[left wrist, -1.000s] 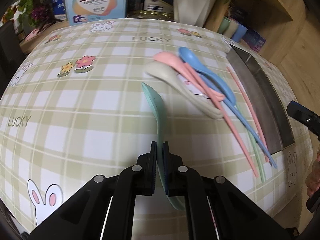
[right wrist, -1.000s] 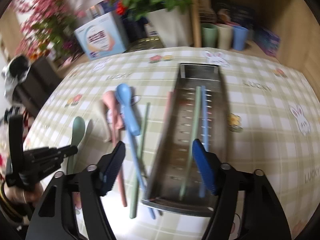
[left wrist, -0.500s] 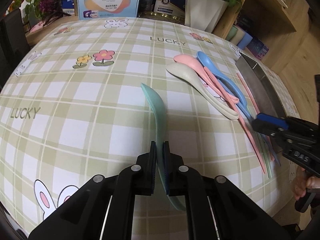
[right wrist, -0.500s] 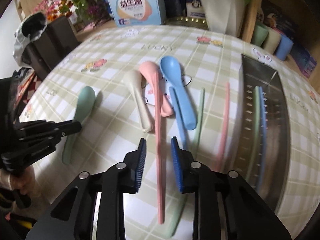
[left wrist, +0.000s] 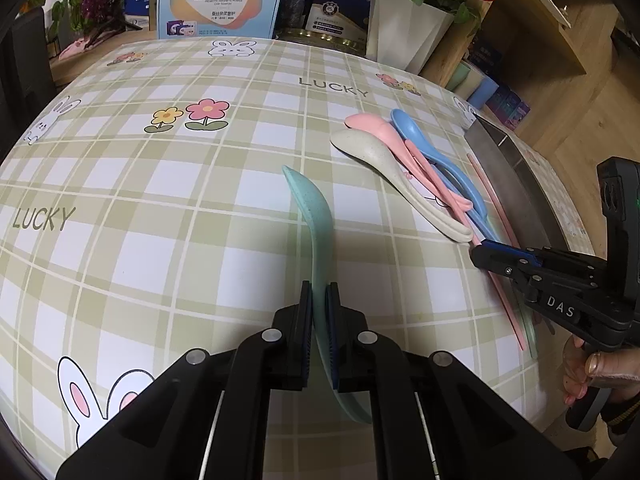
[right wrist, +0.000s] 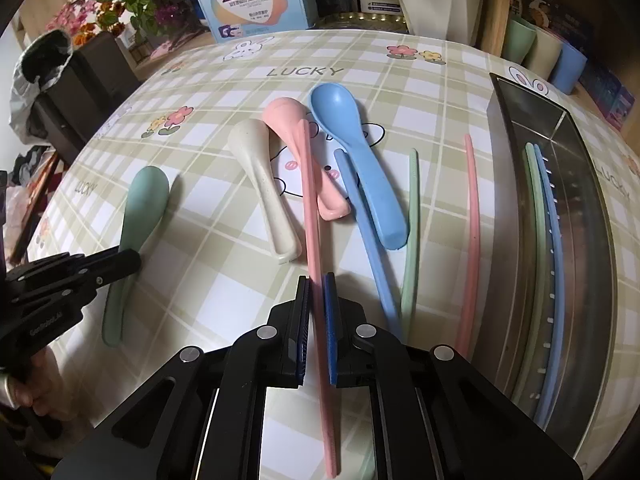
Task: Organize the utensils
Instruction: 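Carry the pink chopstick into the steel tray and open the right tool while the left holds the teal spoon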
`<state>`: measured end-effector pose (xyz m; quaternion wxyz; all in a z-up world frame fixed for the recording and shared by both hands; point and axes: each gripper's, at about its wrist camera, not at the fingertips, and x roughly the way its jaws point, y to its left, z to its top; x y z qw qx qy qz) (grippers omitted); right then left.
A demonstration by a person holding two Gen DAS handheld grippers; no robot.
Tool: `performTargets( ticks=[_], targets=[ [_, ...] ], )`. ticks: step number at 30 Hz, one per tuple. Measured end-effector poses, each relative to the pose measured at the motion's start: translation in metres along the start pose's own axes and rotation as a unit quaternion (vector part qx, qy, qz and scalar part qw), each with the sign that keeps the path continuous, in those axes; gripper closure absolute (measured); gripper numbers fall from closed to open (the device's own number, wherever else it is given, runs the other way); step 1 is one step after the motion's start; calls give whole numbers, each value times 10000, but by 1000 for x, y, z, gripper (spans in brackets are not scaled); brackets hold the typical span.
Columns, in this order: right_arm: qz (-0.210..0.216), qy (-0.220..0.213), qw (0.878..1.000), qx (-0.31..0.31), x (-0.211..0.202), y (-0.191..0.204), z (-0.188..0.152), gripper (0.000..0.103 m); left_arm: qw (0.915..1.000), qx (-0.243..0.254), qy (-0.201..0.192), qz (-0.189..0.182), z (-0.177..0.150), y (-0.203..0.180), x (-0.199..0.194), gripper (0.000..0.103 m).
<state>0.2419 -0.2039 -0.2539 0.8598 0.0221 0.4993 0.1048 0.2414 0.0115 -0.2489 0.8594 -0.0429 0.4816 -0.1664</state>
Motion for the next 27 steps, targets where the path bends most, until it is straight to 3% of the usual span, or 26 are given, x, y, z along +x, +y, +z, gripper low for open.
performTargets(
  ticks=[9, 16, 27],
  targets=[
    [-60, -355, 9993, 61, -3, 1, -9, 96, 9999, 82, -65, 72, -2, -2, 0, 95],
    [238, -388, 9983, 361, -7, -4, -12, 97, 9999, 97, -96, 88, -3, -2, -1, 95],
    [515, -1038, 9905, 743, -51, -19, -7, 97, 9998, -164, -47, 58, -1, -1, -4, 97]
  ],
)
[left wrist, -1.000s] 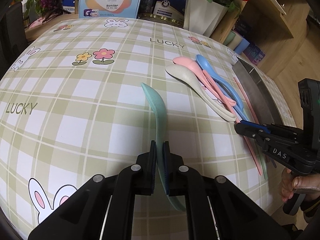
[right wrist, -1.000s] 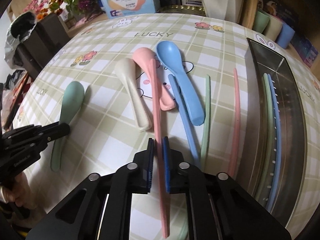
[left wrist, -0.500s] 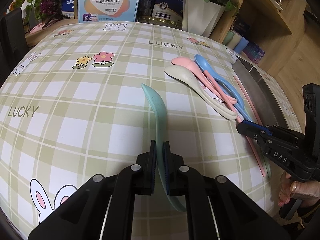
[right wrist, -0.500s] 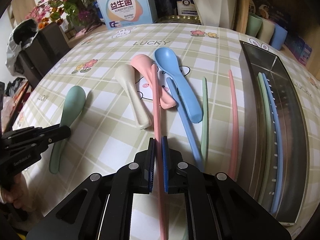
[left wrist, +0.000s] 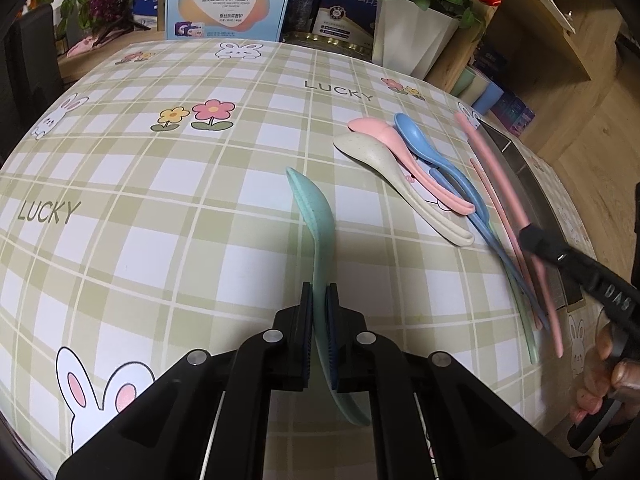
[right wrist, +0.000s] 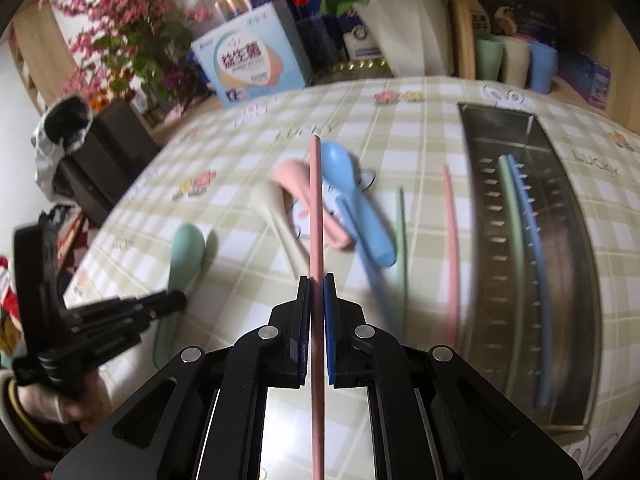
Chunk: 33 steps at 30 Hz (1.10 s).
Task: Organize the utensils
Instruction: 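Carry the pink chopstick into the steel tray and open the right tool while the left holds the teal spoon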
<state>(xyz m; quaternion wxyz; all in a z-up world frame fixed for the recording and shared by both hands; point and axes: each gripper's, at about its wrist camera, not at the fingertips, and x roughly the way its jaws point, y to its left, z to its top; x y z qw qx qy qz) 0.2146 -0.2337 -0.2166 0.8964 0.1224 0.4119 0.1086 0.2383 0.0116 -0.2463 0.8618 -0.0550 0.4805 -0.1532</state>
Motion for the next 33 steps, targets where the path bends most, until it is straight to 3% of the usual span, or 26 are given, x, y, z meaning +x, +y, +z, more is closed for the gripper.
performTargets(
  ticks=[10, 16, 24, 33],
  targets=[
    [-99, -565, 9968, 554, -32, -39, 14, 97, 9994, 181, -305, -6, 18, -22, -27, 97],
    [-388, -738, 9910, 1050, -42, -81, 13, 97, 9991, 248, -337, 21, 27, -37, -32, 97],
    [-903, -599, 9865, 1224, -38, -116, 10, 97, 9991, 354, -224, 109, 29, -54, -25, 97],
    [-967, -331, 9865, 1276, -17, -119, 15, 97, 9997, 189, -147, 72, 25, -58, -21, 97]
  ],
)
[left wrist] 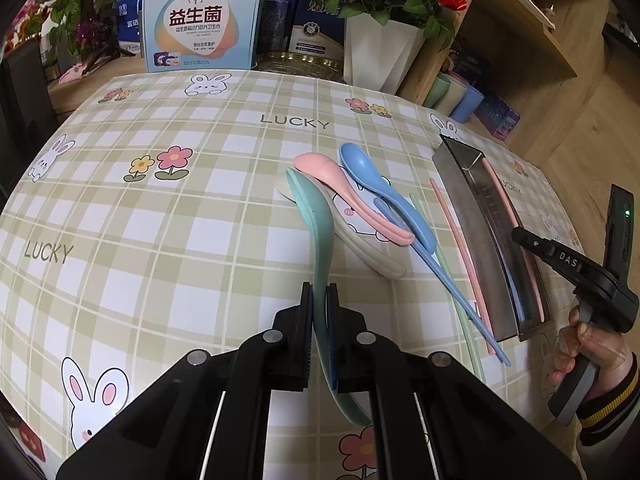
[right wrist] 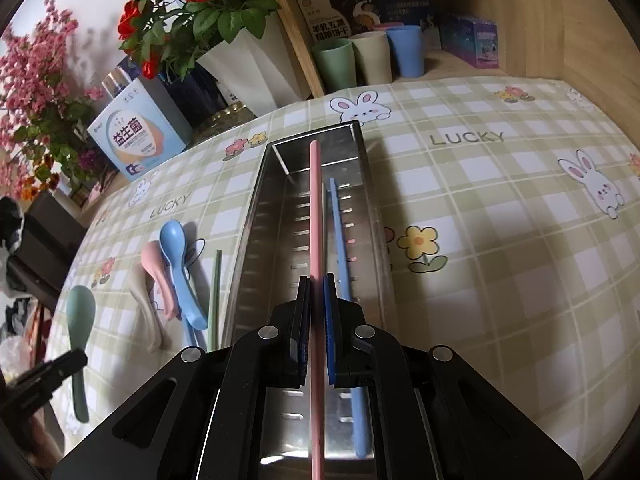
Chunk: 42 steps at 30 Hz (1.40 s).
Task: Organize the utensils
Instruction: 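Carry the pink chopstick into the steel tray and open the right tool while the left holds the teal spoon, then lower the teal spoon into the steel tray and open the left tool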
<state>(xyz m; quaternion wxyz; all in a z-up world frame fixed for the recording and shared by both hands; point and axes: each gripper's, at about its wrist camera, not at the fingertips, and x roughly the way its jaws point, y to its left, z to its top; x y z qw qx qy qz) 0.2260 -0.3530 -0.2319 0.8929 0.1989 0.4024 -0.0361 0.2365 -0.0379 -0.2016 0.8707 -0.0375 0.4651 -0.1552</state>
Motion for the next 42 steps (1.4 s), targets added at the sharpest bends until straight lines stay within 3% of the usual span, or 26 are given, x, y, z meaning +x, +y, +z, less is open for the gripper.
performTargets(
  ticks=[21, 35, 36, 39, 42],
  targets=[
    [-307, 336, 9990, 48, 18, 4, -3, 95, 9998, -124, 114, -133, -6, 5, 6, 97],
    [-210, -117, 9989, -409, -16, 18, -2, 93, 9995, -67, 176, -260, -4, -5, 3, 97],
    [-201, -152, 9988, -412, -19, 17, -2, 88, 9995, -43, 184, -270, -3, -7, 3, 97],
    [-236, -322, 9983, -416, -29, 14, -1, 51, 9993, 25, 229, -284, 1, -14, 3, 97],
    [-235, -316, 9979, -511, -32, 10, -1, 50, 9990, 85, 286, -323, 6, -24, 4, 97]
  ],
)
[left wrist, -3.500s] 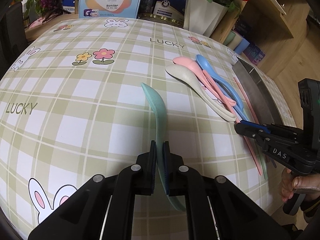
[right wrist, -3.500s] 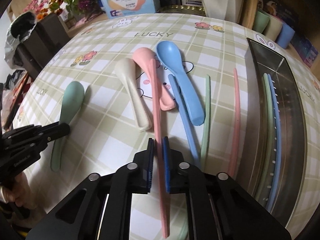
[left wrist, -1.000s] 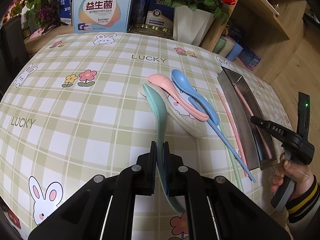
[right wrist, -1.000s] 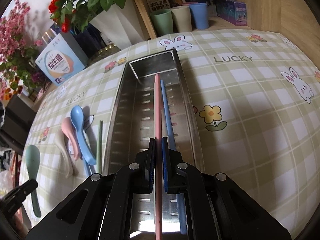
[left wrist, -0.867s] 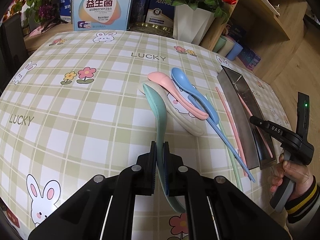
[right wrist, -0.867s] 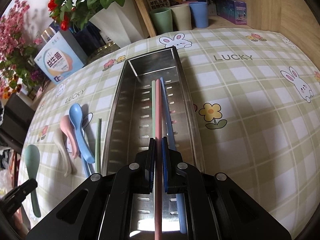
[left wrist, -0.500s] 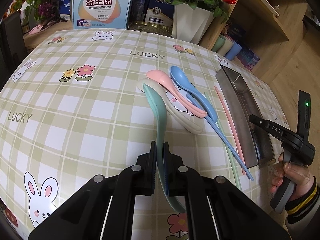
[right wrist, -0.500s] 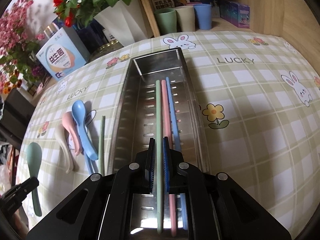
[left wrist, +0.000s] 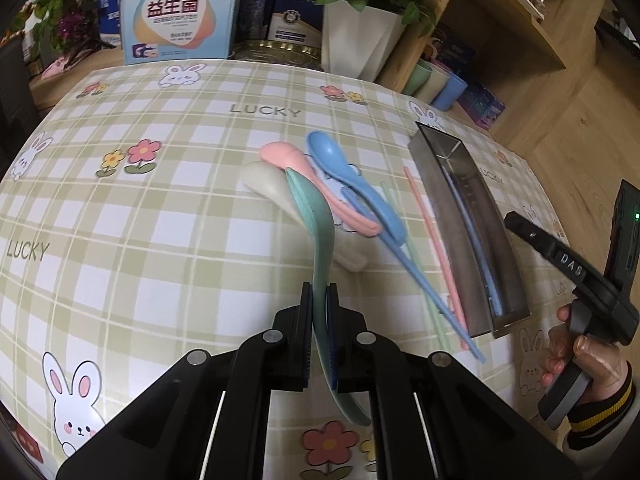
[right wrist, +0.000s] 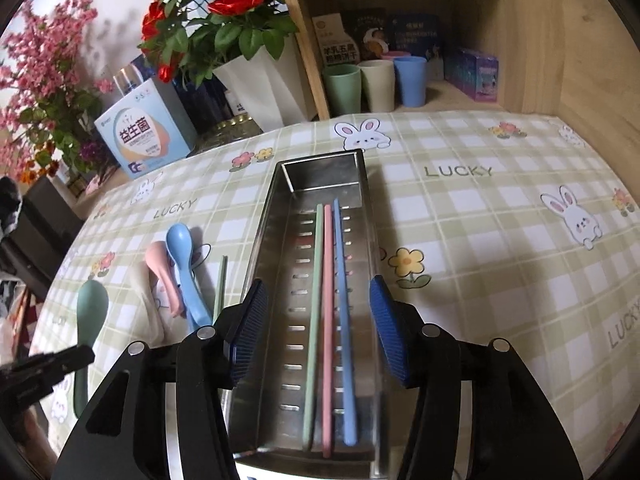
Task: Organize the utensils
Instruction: 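Lower the teal spoon into the steel tray and open the left tool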
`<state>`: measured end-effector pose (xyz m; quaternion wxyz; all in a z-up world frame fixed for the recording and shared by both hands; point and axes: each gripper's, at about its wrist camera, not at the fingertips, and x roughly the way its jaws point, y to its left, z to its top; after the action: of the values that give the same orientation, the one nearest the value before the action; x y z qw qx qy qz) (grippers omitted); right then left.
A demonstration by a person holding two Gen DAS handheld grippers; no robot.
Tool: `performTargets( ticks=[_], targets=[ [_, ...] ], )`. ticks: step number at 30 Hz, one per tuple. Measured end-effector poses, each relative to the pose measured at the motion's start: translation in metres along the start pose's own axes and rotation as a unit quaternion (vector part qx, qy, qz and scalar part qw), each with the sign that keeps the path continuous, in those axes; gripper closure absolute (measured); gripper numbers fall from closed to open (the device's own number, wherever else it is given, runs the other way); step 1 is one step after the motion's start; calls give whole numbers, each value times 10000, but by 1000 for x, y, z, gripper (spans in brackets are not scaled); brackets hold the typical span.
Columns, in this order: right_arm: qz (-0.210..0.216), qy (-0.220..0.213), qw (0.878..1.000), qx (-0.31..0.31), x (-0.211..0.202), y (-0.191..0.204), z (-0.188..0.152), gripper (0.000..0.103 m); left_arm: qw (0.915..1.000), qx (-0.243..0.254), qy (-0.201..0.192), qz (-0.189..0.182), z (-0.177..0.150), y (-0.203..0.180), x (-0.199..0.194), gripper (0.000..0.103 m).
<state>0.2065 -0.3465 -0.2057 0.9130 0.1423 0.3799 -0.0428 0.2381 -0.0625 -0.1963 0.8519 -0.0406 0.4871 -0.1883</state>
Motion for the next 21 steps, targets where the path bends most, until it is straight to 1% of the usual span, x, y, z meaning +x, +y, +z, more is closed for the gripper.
performTargets(
  ticks=[2, 3, 4, 5, 6, 7, 12, 16, 21],
  targets=[
    [-5, 41, 10000, 28, 0, -5, 0, 45, 9999, -8, 61, -109, 5, -9, 2, 97],
    [-1, 62, 10000, 73, 0, -8, -1, 39, 9997, -42, 107, -226, 8, -15, 4, 97],
    [-9, 91, 9999, 118, 1, -12, -1, 32, 9995, -44, 131, -281, 10, -20, 6, 97],
    [-19, 118, 9998, 142, 1, -14, -1, 29, 9993, -25, 159, -333, 13, -28, 9, 97],
    [-49, 144, 9998, 157, 1, -18, -1, 21, 9992, -3, 177, -359, 14, -32, 10, 97],
    [-57, 151, 9997, 158, 1, -20, -1, 16, 9990, 41, 211, -391, 17, -40, 13, 97],
    [-138, 104, 9997, 184, -3, -33, 3, 16, 9974, 133, 355, -608, 31, -73, 30, 97],
    [-234, 27, 9995, 232, -10, -46, 7, 16, 9963, 287, 394, -701, 41, -104, 43, 97],
    [-392, -53, 9979, 516, -16, -71, 12, 16, 9943, 602, 437, -770, 47, -140, 57, 97]
  ],
)
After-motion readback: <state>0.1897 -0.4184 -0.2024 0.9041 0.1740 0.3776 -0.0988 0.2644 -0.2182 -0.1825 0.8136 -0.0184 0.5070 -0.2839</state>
